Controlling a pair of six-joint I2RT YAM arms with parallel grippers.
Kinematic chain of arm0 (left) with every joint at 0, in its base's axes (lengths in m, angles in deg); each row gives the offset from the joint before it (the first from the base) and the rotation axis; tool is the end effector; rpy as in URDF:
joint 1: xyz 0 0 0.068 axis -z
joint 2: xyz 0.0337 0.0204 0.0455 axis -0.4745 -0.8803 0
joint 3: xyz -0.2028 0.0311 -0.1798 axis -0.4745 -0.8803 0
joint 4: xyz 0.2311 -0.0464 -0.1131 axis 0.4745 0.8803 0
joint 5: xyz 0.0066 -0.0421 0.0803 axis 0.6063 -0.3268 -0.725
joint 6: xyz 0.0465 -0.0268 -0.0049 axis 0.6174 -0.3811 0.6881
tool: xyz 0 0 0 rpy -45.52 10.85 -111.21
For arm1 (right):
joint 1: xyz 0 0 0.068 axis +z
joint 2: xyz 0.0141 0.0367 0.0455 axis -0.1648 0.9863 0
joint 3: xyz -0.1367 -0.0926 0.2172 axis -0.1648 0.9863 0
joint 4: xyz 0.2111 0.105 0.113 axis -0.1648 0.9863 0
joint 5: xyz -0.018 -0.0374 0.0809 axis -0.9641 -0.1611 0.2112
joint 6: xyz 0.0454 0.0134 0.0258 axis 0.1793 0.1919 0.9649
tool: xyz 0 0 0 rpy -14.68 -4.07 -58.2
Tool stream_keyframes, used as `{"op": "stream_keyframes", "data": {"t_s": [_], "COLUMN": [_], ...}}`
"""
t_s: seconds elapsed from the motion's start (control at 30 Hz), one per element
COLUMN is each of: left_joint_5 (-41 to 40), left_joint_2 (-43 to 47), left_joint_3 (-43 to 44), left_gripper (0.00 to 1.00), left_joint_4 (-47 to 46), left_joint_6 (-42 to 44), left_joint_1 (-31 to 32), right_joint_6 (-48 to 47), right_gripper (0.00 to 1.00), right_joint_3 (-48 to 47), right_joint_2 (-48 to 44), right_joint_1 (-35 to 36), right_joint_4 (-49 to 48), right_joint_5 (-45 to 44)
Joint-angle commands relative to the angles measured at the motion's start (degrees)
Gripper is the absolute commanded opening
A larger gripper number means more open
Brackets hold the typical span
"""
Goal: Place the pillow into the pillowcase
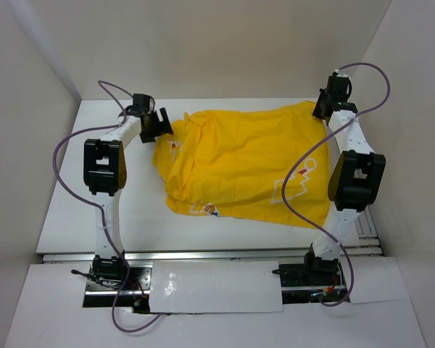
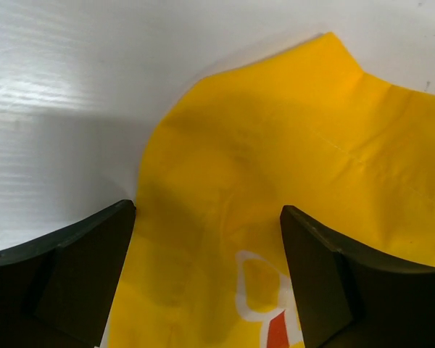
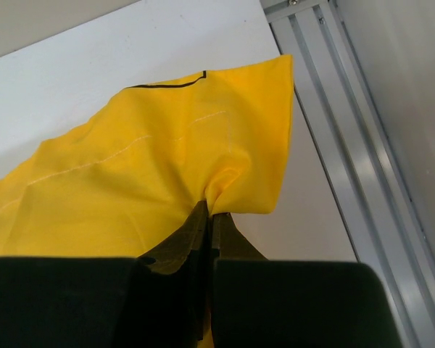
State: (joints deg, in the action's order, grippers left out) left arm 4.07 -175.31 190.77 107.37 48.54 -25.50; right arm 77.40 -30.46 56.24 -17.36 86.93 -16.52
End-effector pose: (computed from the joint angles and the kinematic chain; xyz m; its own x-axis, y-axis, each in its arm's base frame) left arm 0.5171 -0.0296 0.1778 -0.7144 -0.4430 -0.5417 -0.2501 0.8846 -0.3936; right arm 0.4541 -0.0674 0.3001 -0.5268 0.2157 -0.8222 0.3180 0.9470 0.0448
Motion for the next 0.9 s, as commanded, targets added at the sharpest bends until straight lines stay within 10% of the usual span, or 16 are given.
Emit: {"op": "stream_keyframes", "data": {"t_s": [0.0, 0.13, 0.27, 0.57, 0.87], "left_joint_5": [1.76, -1.39, -4.66, -20.38, -18.81], "left_joint_2": [-2.45, -2.45, -4.29, 12.37, 31.55], "left_joint_3": [1.9, -1.96, -0.84, 5.04, 7.71], "left_gripper": [0.93, 0.72, 0.0, 0.0, 0.0], "left_joint_4": [-0.78, -0.15, -0.15, 1.07, 5.12], "left_joint_6": [0.07, 0.08, -0.62, -0.98, 0.16], "left_joint_1": [2.35, 4.9, 6.66, 2.72, -13.1], "right_joint_6": [-1.0, -0.48, -0.47, -1.7, -1.18], "right_gripper": [0.0, 0.0, 0.0, 0.0, 0.0], "right_joint_3": [-2.4, -2.93, -2.41, -13.72, -29.64], "right_joint_2": [-2.25, -1.73, -1.73, -2.95, -7.87], "right_joint_1": [0.41, 0.41, 0.41, -0.21, -8.11], "right_joint_4": [-2.29, -2.29, -2.29, -1.76, -0.54], "right_joint_5": [-1.19, -1.72, -0.49, -1.18, -6.65]}}
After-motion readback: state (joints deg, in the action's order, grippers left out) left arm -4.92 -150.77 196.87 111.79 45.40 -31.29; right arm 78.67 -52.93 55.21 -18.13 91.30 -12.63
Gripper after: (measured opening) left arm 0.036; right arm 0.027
